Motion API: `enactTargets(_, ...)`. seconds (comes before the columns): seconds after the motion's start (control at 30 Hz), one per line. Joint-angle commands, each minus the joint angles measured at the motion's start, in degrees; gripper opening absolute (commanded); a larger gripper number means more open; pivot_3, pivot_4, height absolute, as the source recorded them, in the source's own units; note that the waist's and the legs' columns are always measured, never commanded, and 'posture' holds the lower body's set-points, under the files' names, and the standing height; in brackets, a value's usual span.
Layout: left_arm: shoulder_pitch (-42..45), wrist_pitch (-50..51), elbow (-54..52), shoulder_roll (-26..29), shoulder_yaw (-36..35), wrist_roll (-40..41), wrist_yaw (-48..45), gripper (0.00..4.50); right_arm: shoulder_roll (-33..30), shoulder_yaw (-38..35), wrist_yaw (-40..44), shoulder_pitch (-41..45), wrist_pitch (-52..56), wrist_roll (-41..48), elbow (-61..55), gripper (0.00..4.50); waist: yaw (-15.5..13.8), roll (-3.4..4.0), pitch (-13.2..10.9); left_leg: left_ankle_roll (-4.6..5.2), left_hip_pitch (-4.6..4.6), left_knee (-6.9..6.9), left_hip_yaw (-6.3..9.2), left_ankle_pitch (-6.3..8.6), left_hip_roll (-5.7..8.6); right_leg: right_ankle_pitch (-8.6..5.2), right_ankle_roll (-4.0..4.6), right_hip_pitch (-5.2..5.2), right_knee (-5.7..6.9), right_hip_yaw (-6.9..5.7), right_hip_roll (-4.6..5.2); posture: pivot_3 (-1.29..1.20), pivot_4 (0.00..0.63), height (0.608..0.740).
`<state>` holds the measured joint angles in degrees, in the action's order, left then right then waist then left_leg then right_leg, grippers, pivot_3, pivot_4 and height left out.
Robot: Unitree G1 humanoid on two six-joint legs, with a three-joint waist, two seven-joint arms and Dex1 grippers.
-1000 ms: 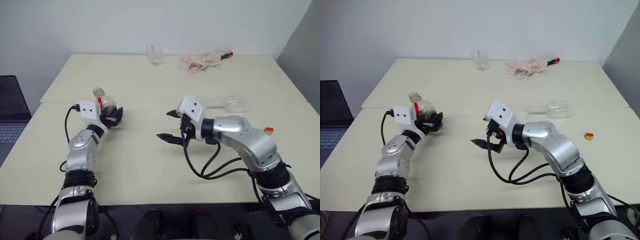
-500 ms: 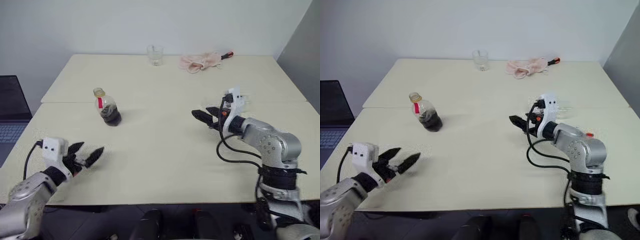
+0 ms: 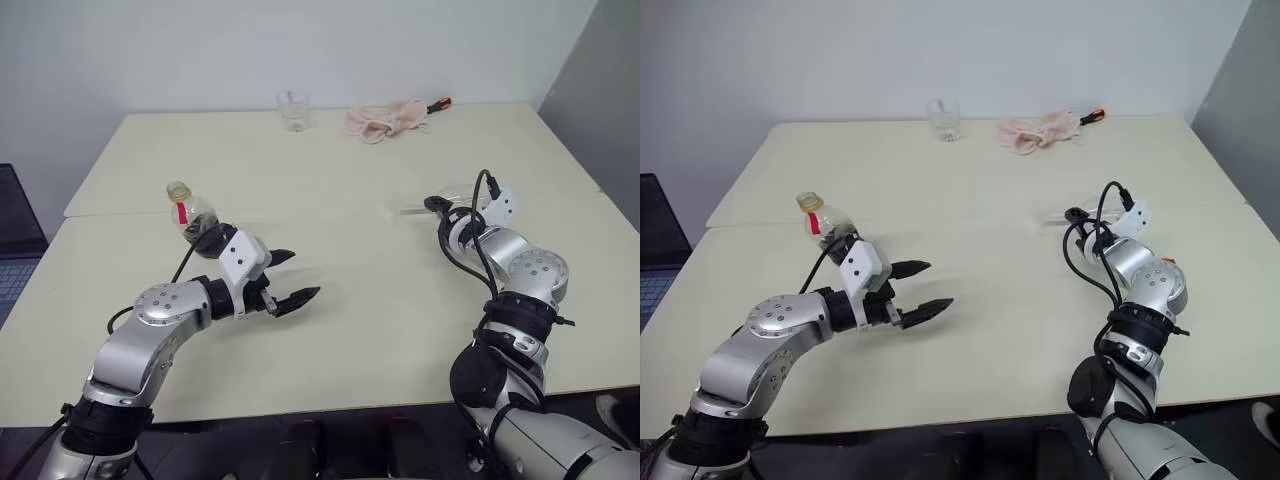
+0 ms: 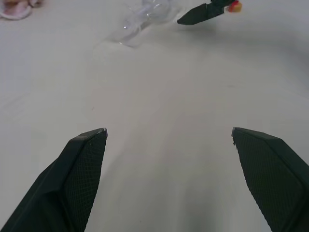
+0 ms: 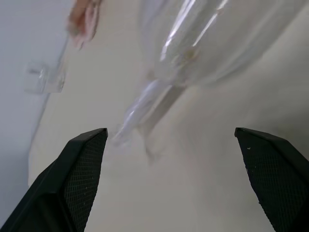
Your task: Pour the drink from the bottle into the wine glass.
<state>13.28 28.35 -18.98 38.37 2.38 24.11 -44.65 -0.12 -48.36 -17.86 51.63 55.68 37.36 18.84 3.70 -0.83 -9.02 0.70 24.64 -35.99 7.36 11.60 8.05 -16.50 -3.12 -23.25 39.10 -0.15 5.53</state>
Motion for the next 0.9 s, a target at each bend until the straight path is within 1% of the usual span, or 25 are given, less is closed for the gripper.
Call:
enactTargets(0.03,1.2,-2.0,-0.1,-0.6,0.2,-1.3,-0.5,4.44,-1.6,-0.2,0.4,4.9,-7.3,1.8,8.4,4.50,0.1,0.01,0.0,0.00,-0.01,0.01,-0.02,0.00,-0.01,0.00,0.00,0.00,0.01,0.02,-0.02,0.00,0.150,0.740)
enactTargets(0.13,1.2,-2.5,0.1,-0.8,0.4,-1.8,-0.6,4.44,-3.5,0.4,1.5,7.6,-12.3,1.7,16.4,4.50,0.1,0.01,0.0,0.00,-0.02,0.01,-0.10,0.00,-0.03,0.00,0.01,0.01,-0.01,0.08,-0.04,0.00,0.150,0.740)
enactTargets(0.27,0.5,-3.2,0.3,-0.6,-0.2,-2.5,-0.4,4.44,-4.5,2.0,2.9,11.0,-16.5,1.5,23.8,4.50,0.1,0.01,0.0,0.01,-0.02,0.01,-0.13,0.00,-0.03,0.00,0.01,0.01,-0.03,0.12,-0.04,0.00,0.150,0.740)
enactTargets(0.37,0.2,-3.3,0.1,-0.7,-0.4,-2.8,-0.2,4.44,-5.1,2.3,2.3,12.1,-19.7,1.4,27.7,4.50,0.0,0.01,0.0,0.01,-0.02,0.00,-0.14,0.00,-0.03,0.00,0.01,0.01,-0.02,0.14,-0.04,0.00,0.150,0.740)
enactTargets(0.5,-0.2,-3.6,-0.2,-0.8,-0.7,-3.3,0.5,4.44,-6.0,2.1,2.1,13.5,-26.9,1.1,35.5,4.50,0.0,0.00,0.0,0.01,-0.04,-0.02,-0.18,0.00,-0.03,0.00,0.01,0.03,-0.01,0.20,-0.05,0.00,0.150,0.740)
enactTargets(0.6,-0.3,-3.7,-0.1,-0.9,-0.8,-3.5,0.8,4.50,-6.7,2.4,3.2,14.5,-31.8,1.0,40.1,3.93,-0.3,-0.01,0.0,0.01,-0.13,-0.03,-0.19,0.00,-0.04,0.00,0.01,0.10,-0.01,0.23,-0.07,0.00,0.150,0.740)
enactTargets(0.73,-0.7,-3.8,-0.2,-0.8,-1.1,-3.7,0.8,4.50,-8.0,4.6,4.0,14.7,-35.8,-1.0,44.0,2.54,-0.4,-0.01,0.0,0.01,-0.15,-0.02,-0.26,0.00,-0.04,0.00,0.01,0.09,-0.01,0.37,-0.11,0.00,0.150,0.740)
enactTargets(0.83,-1.0,-3.8,-0.4,-0.8,-1.3,-3.9,0.8,4.50,-8.6,6.9,5.6,14.3,-36.1,-1.9,44.3,1.47,-0.5,-0.01,0.0,0.01,-0.16,-0.02,-0.27,0.00,-0.05,0.00,0.01,0.08,0.01,0.40,-0.13,0.00,0.150,0.740)
enactTargets(0.9,-1.7,-3.6,-0.8,-0.5,-2.0,-3.7,0.9,4.50,-8.4,10.3,8.5,12.5,-33.1,-2.9,39.5,0.79,-0.5,-0.01,0.0,0.01,-0.16,-0.02,-0.27,0.00,-0.05,0.00,0.01,0.09,0.00,0.41,-0.14,0.00,0.150,0.740)
